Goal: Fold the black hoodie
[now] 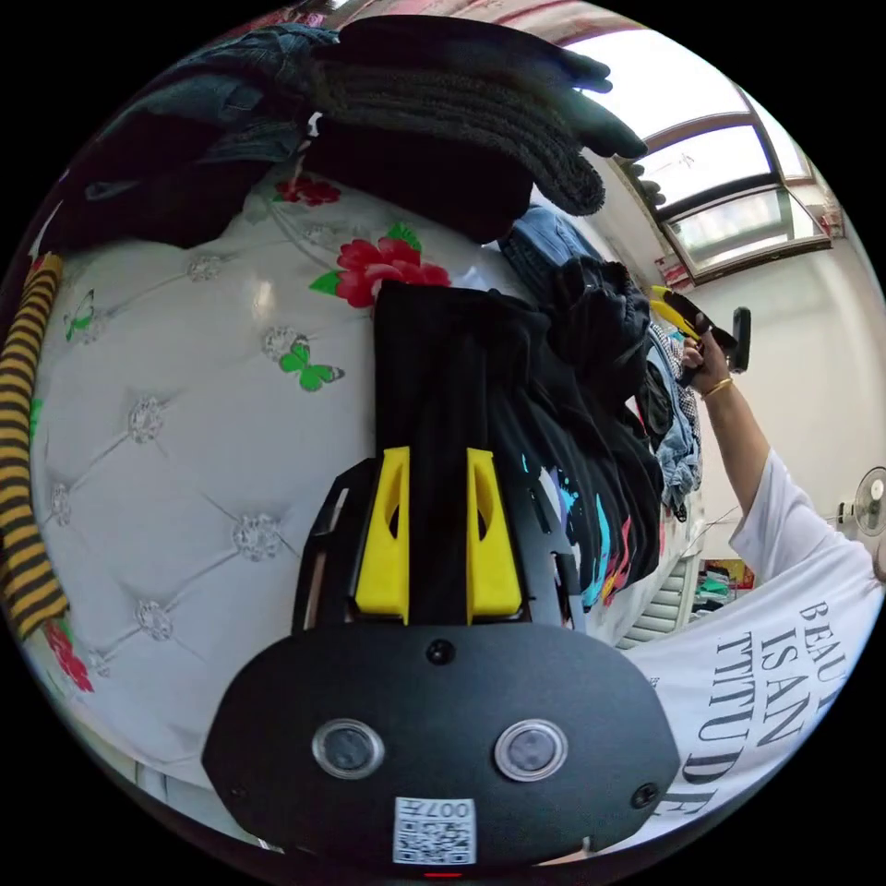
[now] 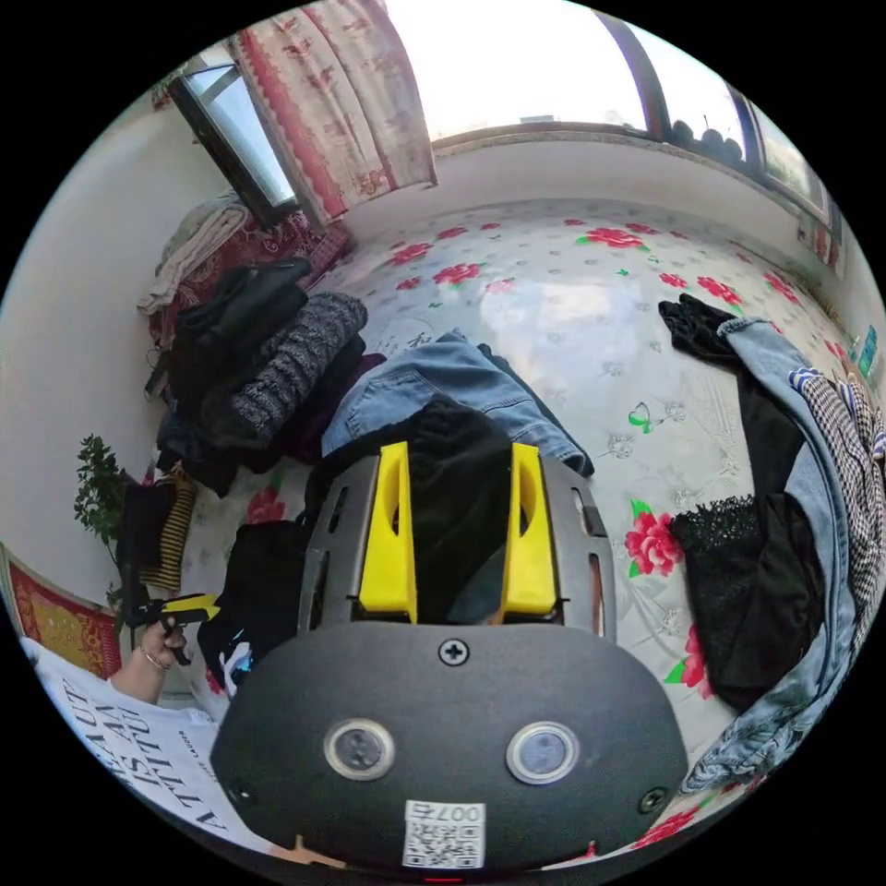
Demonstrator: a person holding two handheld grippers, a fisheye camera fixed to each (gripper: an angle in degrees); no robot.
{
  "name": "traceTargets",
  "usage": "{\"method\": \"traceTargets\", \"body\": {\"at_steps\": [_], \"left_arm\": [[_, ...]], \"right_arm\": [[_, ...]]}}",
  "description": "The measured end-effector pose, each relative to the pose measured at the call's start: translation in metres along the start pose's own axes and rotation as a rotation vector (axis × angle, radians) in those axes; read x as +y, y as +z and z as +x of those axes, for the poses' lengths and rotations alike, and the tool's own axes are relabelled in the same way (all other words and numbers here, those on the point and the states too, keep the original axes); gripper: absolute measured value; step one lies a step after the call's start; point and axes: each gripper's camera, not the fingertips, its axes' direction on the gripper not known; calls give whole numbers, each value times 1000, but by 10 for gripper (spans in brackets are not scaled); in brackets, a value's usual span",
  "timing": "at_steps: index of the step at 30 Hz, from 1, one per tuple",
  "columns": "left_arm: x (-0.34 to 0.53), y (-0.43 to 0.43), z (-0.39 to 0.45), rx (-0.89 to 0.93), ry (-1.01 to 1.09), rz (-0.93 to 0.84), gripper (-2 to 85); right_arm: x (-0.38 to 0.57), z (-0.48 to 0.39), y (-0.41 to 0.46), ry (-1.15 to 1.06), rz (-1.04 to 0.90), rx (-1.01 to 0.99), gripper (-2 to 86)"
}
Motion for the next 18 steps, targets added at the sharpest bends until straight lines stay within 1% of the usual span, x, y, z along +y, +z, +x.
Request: {"method": "traceTargets", "body": {"at_steps": [2,4,6,8,9,11,12,14,16,18], "left_arm": [[18,-3,-1,18,-29,14,89],[25,-6,-5,25,-45,15,88],[29,-12,-9,12,-54,18,89],[32,-20,-17,-1,-64,26,88],[33,-22,-20,-3,-69,28,88],[38,-24,-33,8,-89,23,92],[39,-24,-36,16,-96,19,93],[45,-24,-46,46,-105,15,99],[48,-24,-52,71,-104,10,105],[51,-24,-56,89,-94,8,113]], "right_arm": [[-14,-1,32,26,-92,48,45],[-15,-3,49,51,-170,41,20],[-8,-19,32,-12,-87,-16,9],[15,-61,-23,-222,89,-181,3],[23,-74,-37,-287,107,-231,3],[73,-130,-89,-556,120,-358,1],[89,-143,-98,-614,102,-368,1],[155,-195,-117,-787,-38,-367,2],[206,-223,-107,-825,-155,-320,3],[253,-236,-74,-759,-281,-274,6]]}}
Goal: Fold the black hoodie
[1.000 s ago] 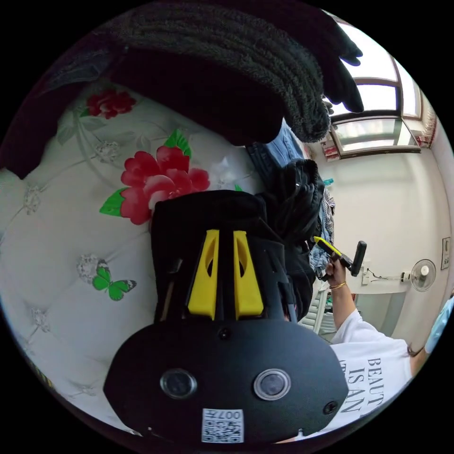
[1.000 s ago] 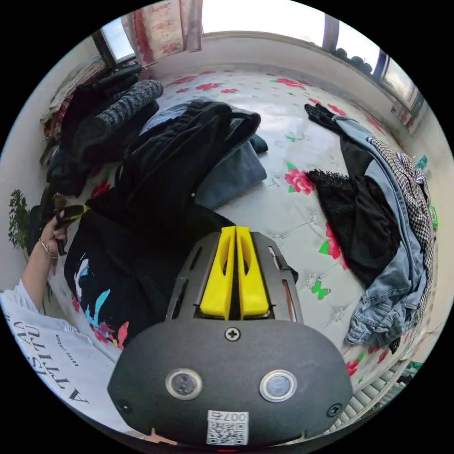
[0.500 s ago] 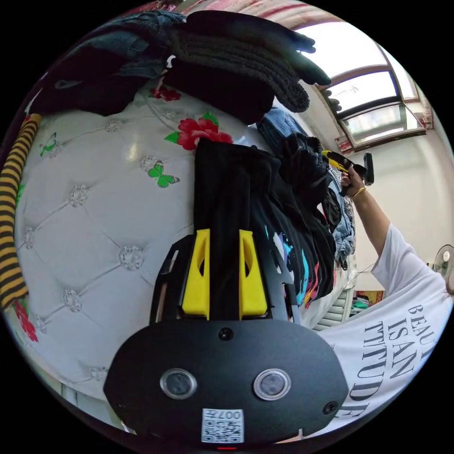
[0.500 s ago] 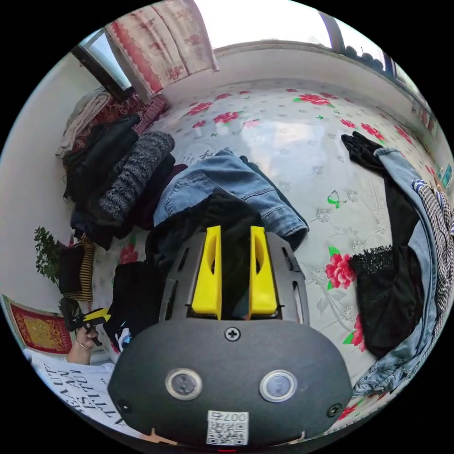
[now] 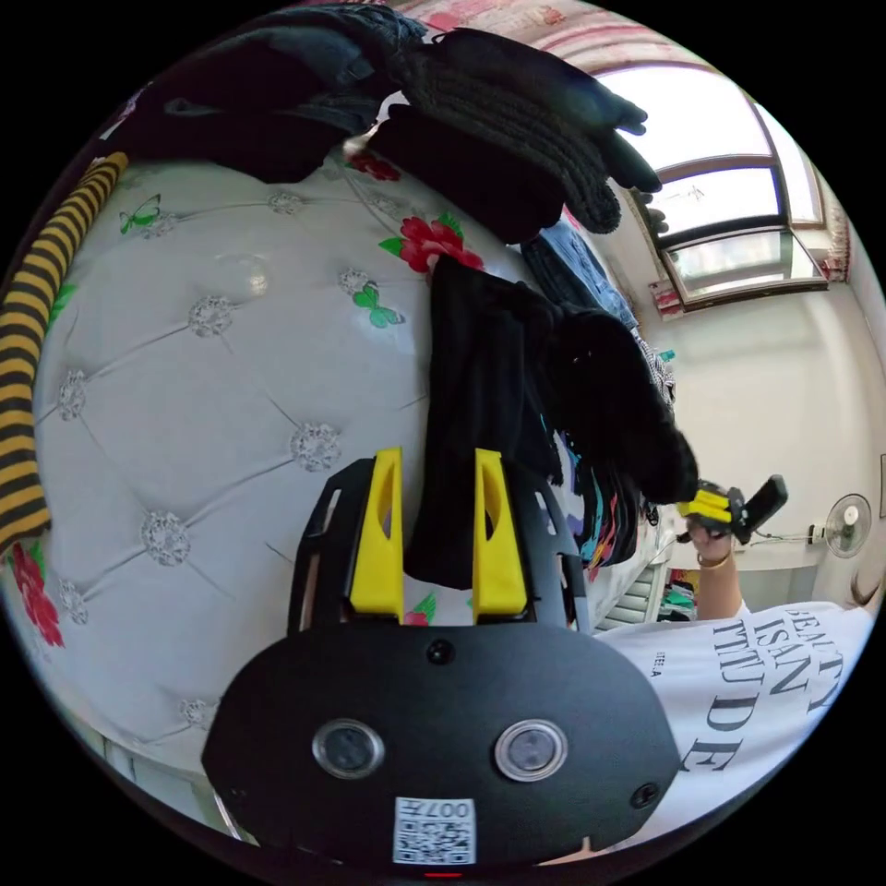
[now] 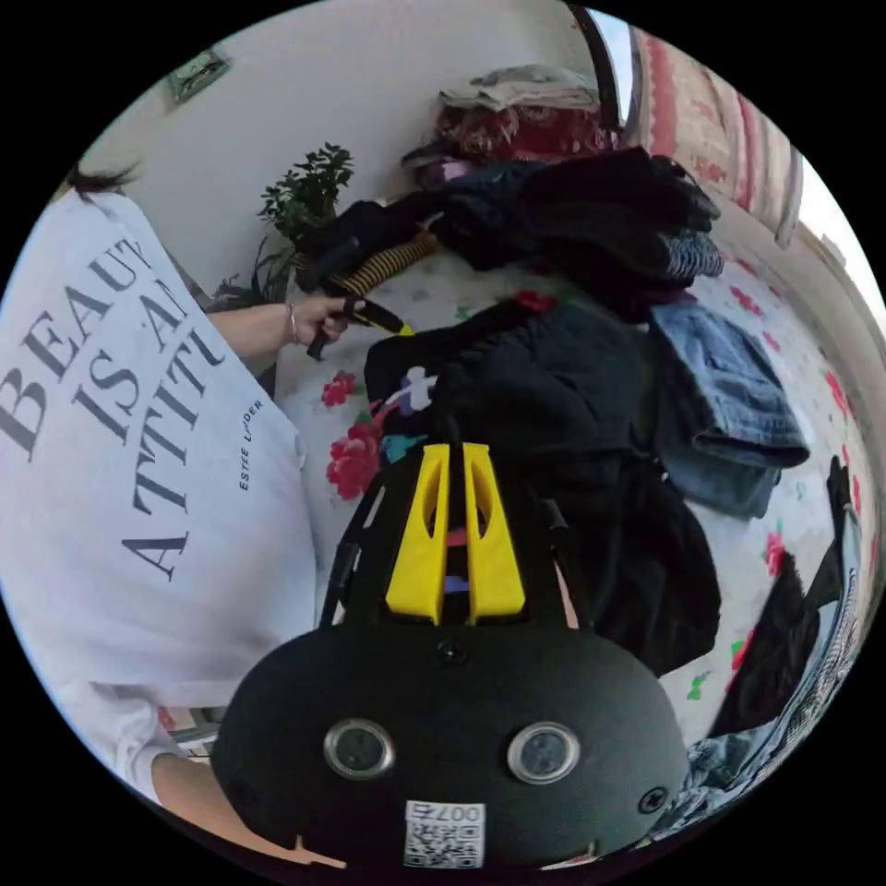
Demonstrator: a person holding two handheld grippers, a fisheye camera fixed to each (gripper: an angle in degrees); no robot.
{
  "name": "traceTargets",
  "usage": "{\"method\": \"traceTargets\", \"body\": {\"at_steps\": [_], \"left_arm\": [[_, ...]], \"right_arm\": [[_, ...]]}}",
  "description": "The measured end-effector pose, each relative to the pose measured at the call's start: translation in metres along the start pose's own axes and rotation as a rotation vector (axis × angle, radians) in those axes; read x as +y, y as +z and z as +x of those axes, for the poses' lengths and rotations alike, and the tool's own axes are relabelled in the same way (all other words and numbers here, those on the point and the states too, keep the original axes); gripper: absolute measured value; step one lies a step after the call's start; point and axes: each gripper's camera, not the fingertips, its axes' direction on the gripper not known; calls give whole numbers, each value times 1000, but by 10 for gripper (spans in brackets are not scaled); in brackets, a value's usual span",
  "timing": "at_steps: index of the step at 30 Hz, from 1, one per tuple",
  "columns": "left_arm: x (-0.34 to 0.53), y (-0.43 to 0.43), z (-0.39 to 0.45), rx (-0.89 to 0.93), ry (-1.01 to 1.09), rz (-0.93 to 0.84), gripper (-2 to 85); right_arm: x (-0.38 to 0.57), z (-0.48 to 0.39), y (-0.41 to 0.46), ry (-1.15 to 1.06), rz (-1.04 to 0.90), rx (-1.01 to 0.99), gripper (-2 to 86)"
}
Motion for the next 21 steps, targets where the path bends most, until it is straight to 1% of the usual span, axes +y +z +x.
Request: {"method": "traceTargets", "body": {"at_steps": [2,4,6,9,11,13,15,16,18,19,20,21], "left_arm": [[0,0,-6,25,5,-14,120],[-1,-1,-9,27,23,-24,128],[-3,-1,-12,42,37,-58,132],[-7,-5,-16,67,72,-72,134],[-12,-3,-19,81,93,-94,137],[-17,5,-21,85,110,-137,138],[-21,9,-24,67,114,-151,132],[-23,9,-26,61,120,-159,130],[-26,8,-31,77,108,-165,128],[-26,6,-35,93,102,-163,129],[-25,4,-38,105,99,-157,131],[-25,3,-39,105,99,-157,131]], "right_arm": [[26,-18,77,116,-204,-91,12],[39,-27,118,178,-345,-133,17],[39,-34,112,194,-314,-99,20],[26,-31,56,234,-122,-54,26],[22,-21,16,297,78,-17,35],[18,-11,7,349,177,7,42],[5,-5,22,358,183,-17,49],[-6,-4,44,350,150,-36,51],[-17,-2,93,343,-3,-24,51],[-19,3,128,359,-152,-32,50],[-17,3,138,366,-181,-37,49],[-16,1,131,364,-144,-36,48]]}}
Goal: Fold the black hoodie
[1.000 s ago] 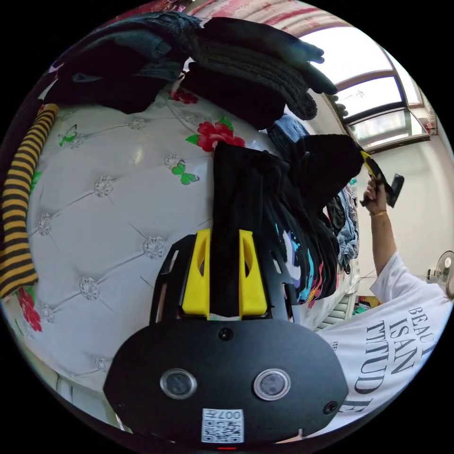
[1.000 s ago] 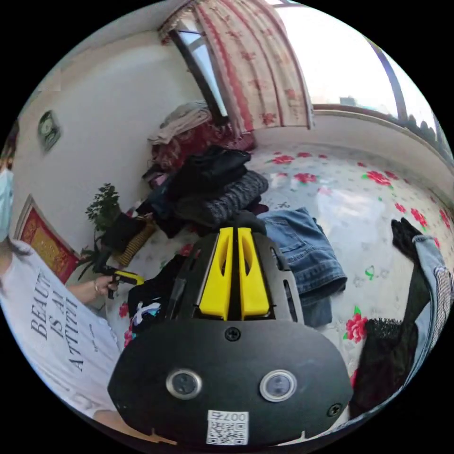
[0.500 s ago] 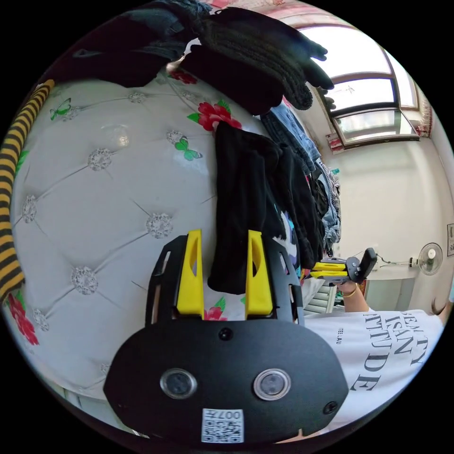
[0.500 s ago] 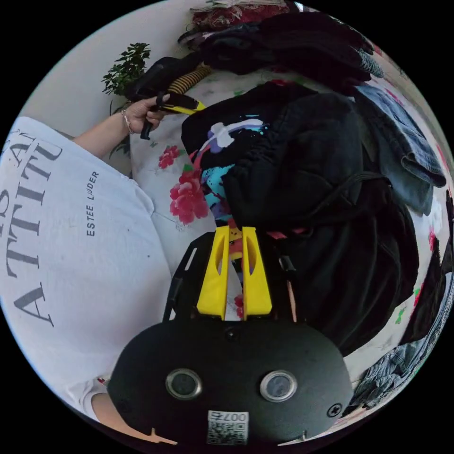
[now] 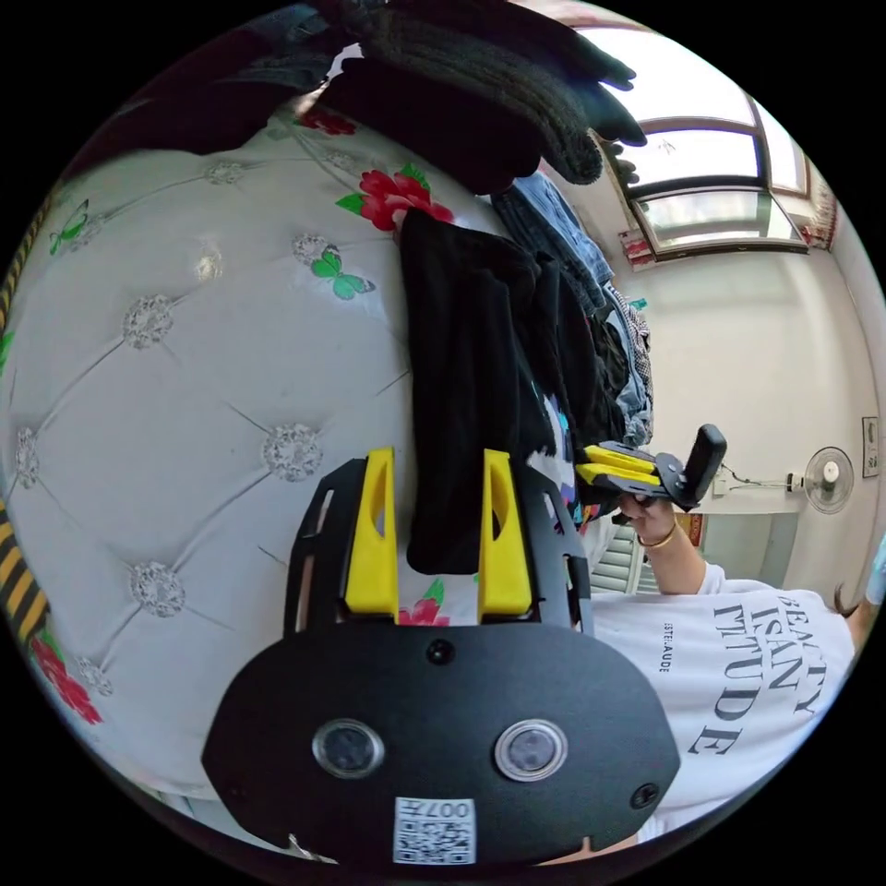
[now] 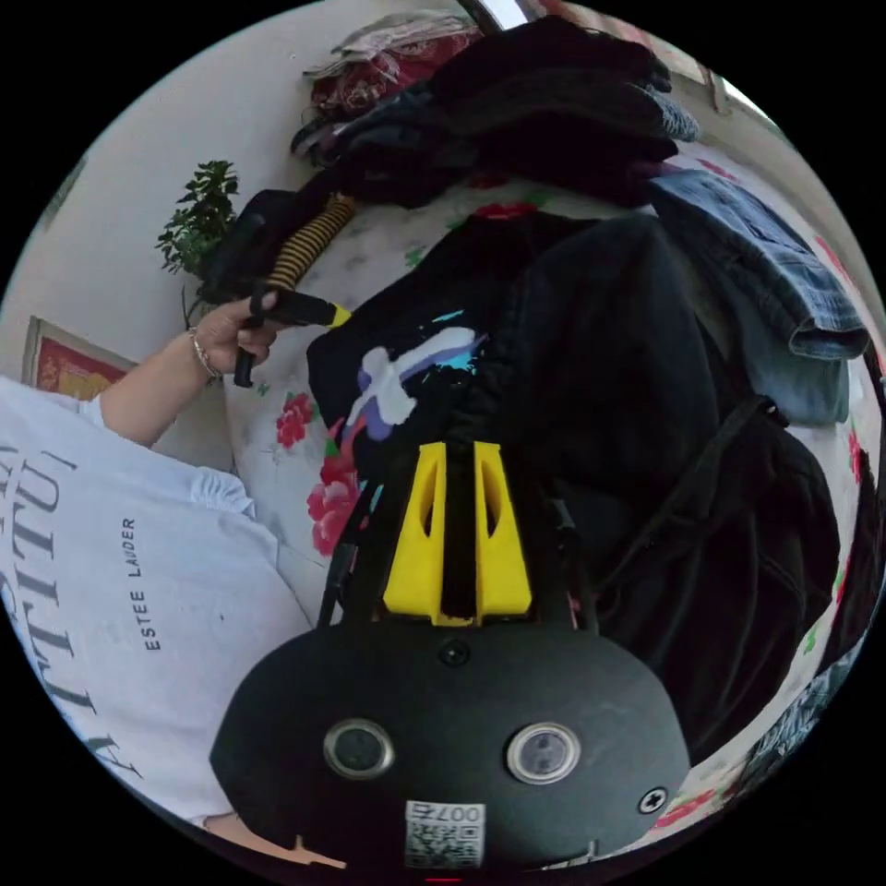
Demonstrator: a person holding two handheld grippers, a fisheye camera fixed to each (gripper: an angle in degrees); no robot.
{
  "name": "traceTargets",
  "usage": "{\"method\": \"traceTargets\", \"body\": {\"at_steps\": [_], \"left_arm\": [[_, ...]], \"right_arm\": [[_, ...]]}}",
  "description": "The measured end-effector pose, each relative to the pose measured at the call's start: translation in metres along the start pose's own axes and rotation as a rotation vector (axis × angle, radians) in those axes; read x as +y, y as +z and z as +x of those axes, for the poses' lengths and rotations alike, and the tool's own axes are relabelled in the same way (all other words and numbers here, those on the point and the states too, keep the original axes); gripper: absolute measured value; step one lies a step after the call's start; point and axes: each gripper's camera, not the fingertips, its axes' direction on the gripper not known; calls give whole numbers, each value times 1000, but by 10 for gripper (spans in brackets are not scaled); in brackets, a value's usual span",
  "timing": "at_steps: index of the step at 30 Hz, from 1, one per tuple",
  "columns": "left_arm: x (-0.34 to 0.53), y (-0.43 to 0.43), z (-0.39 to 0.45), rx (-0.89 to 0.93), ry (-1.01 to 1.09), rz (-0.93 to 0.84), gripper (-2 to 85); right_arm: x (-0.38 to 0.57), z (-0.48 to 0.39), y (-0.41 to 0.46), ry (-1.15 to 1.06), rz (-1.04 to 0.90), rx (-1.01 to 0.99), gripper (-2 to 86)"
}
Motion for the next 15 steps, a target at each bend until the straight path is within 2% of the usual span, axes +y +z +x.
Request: {"method": "traceTargets", "body": {"at_steps": [2,4,6,9,10,12,14,15], "left_arm": [[3,-4,-2,-16,23,-3,131],[4,-4,-4,-11,58,-9,129],[2,-4,-6,-21,98,-16,126],[-6,-6,-21,40,98,-32,115],[-9,-6,-31,85,82,-24,106],[-11,-3,-52,202,24,3,81],[-11,15,-84,439,-106,25,54],[-10,18,-88,468,-126,29,51]], "right_arm": [[13,-18,-48,-104,141,-69,46],[26,-37,-81,-204,205,-52,47],[32,-43,-90,-208,192,-25,50],[33,-23,-39,-104,1,-28,55],[34,-12,-14,-51,-88,-64,58],[37,-8,-32,41,25,-90,65],[39,-14,-59,47,97,-141,69],[42,-17,-65,43,115,-140,69]]}}
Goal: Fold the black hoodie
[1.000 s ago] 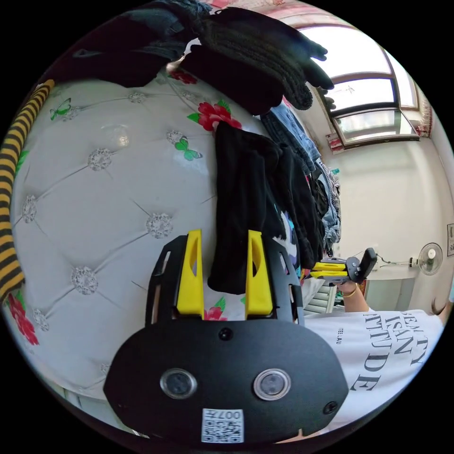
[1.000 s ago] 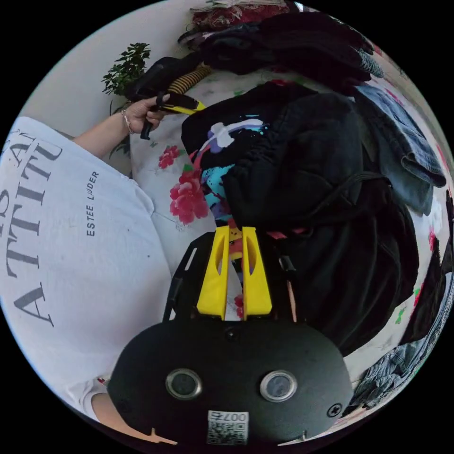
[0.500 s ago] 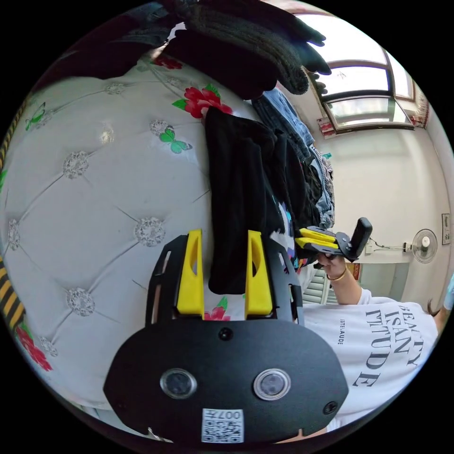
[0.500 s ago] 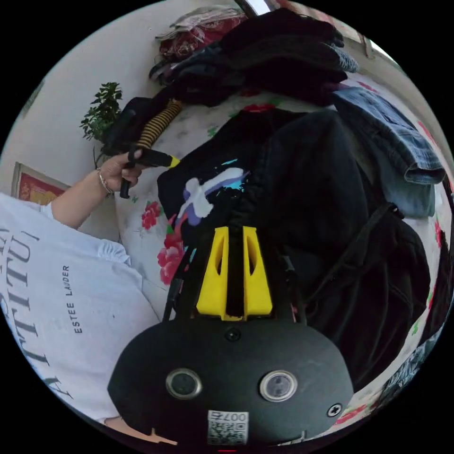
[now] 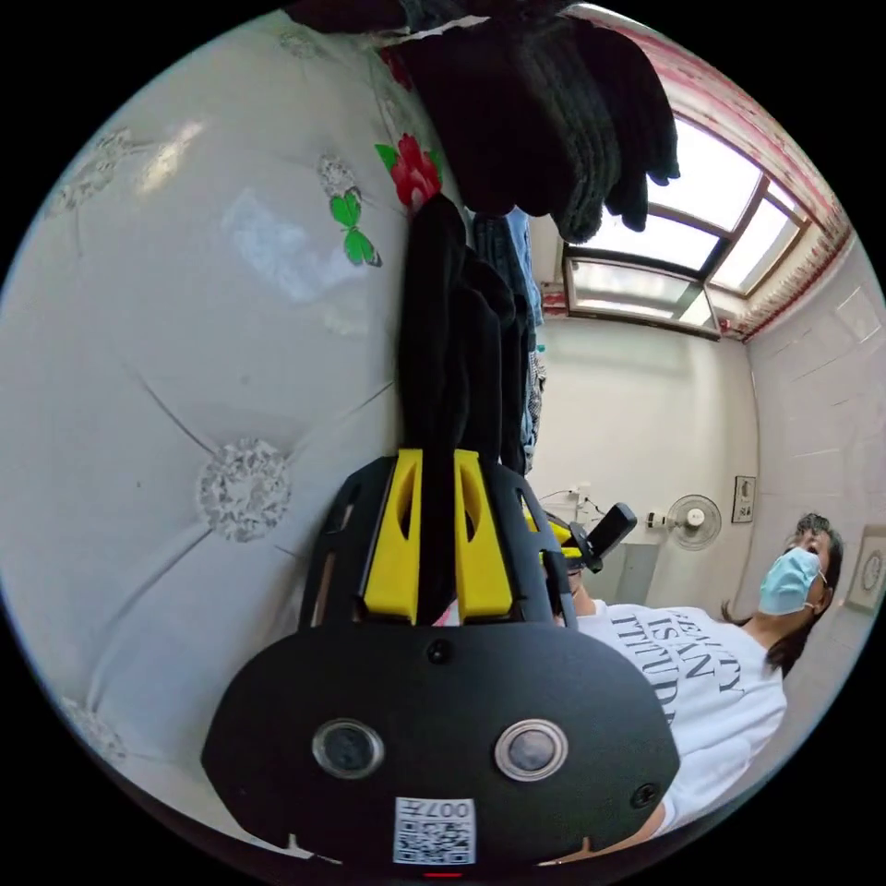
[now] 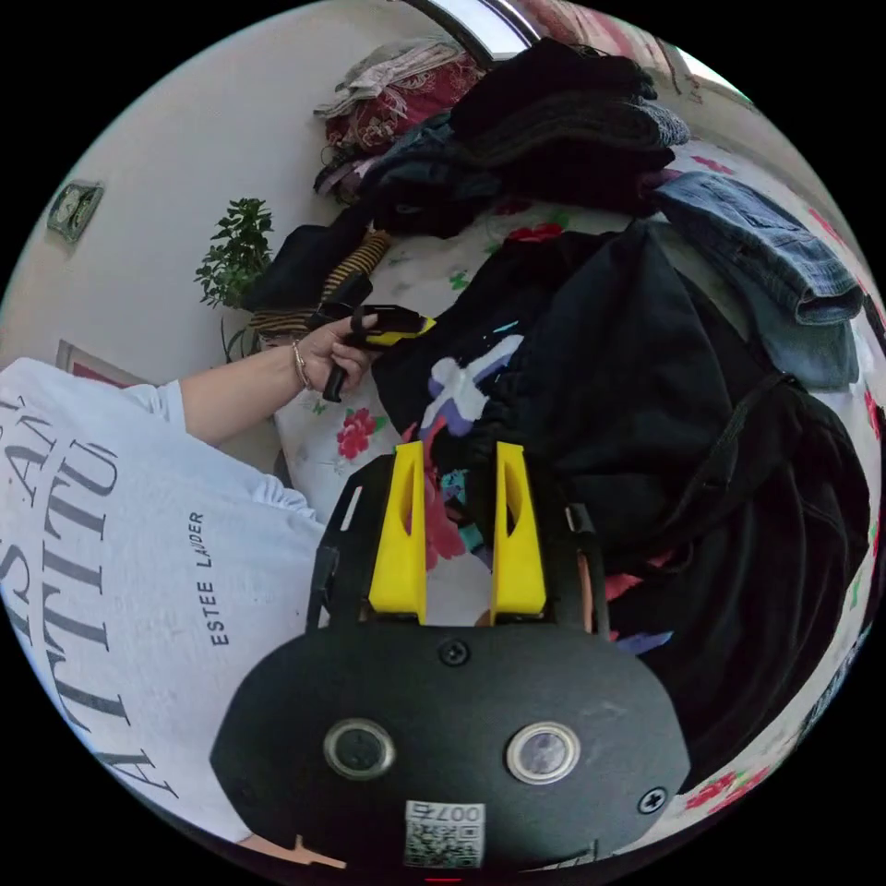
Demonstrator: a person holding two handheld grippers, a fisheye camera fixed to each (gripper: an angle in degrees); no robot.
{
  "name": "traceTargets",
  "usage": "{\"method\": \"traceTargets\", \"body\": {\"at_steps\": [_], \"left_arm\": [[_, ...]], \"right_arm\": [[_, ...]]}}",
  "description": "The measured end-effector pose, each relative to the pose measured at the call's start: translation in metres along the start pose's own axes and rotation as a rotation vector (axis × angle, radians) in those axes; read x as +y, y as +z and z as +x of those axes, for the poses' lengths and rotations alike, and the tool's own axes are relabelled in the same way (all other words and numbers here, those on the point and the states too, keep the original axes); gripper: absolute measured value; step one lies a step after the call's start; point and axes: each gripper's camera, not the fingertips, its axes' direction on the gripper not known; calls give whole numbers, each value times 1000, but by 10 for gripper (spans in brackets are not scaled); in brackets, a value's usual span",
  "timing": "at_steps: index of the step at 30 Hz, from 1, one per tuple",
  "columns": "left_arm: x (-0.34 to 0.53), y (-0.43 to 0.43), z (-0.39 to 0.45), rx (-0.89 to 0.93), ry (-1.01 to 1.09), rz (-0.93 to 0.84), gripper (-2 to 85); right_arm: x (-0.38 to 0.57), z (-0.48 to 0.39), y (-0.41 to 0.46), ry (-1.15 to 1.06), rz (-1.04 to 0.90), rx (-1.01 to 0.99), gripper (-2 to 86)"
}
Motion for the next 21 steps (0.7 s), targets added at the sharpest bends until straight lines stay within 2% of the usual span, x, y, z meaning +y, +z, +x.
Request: {"method": "traceTargets", "body": {"at_steps": [3,6,9,12,15,17,21], "left_arm": [[7,-3,0,35,24,65,46],[18,-14,18,138,57,134,40],[22,-12,79,103,199,110,39],[15,10,170,15,393,11,39],[7,65,276,-58,618,-168,40],[11,133,354,-118,785,-326,47],[36,271,426,-216,981,-515,113]], "right_arm": [[15,-9,-29,-39,28,29,71],[41,3,-59,15,66,57,72],[73,26,-95,124,124,44,74],[106,45,-138,209,204,53,77],[144,62,-185,289,286,82,81],[179,77,-221,363,364,106,85],[240,108,-262,510,460,153,92]]}}
